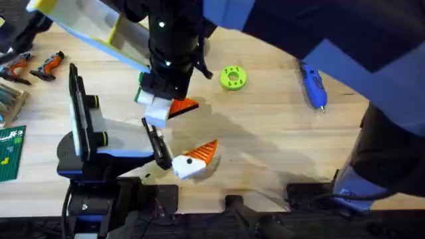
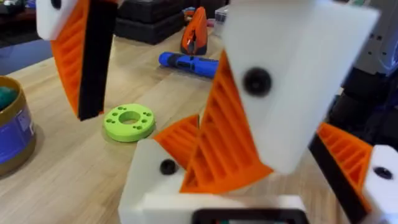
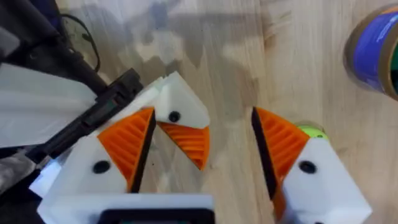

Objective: Pick up the gripper from the table and insert it into the empty holder that is missing its gripper. Then pick up a screw, insert it into the mounting hole, and use the screwdriver to tighten it. Finally, clean up the table by picking up the vegetable and placing it into the bucket.

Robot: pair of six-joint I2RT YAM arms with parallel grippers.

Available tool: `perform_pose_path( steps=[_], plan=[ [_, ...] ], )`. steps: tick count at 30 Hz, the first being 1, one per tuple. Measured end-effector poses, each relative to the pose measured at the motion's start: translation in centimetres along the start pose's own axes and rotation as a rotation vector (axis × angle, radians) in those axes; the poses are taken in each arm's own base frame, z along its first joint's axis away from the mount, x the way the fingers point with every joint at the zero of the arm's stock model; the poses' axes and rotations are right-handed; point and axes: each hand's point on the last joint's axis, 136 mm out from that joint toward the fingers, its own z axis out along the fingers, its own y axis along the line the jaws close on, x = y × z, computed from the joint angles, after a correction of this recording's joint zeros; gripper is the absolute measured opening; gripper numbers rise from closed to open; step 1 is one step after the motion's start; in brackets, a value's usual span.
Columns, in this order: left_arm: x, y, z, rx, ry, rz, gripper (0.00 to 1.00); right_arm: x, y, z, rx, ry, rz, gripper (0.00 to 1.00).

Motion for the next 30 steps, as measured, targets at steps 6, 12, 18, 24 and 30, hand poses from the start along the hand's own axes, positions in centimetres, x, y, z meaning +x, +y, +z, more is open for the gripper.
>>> perform_pose_path(
  steps=[6, 12, 18, 24, 30],
  plan=[
    [0.0, 0.0, 0.0, 0.0, 0.0, 0.0, 0.986, 0.1, -0.4, 0.0, 0.002, -0.002, 0.011, 0.908],
    [0.0, 0.0, 0.0, 0.0, 0.0, 0.004, 0.986, 1.0, -2.9, -1.0, 0.025, -0.014, 0.092, 0.91],
    [0.0, 0.0, 0.0, 0.0, 0.0, 0.005, 0.985, 2.4, -6.3, -4.5, 0.08, -0.082, 0.234, 0.91],
    [0.0, 0.0, 0.0, 0.0, 0.0, 0.005, 0.985, 4.5, -8.5, -6.9, 0.177, -0.121, 0.357, 0.91],
    [0.0, 0.0, 0.0, 0.0, 0.0, 0.005, 0.987, 8.8, -10.4, -6.4, 0.219, -0.087, 0.54, 0.91]
  ],
)
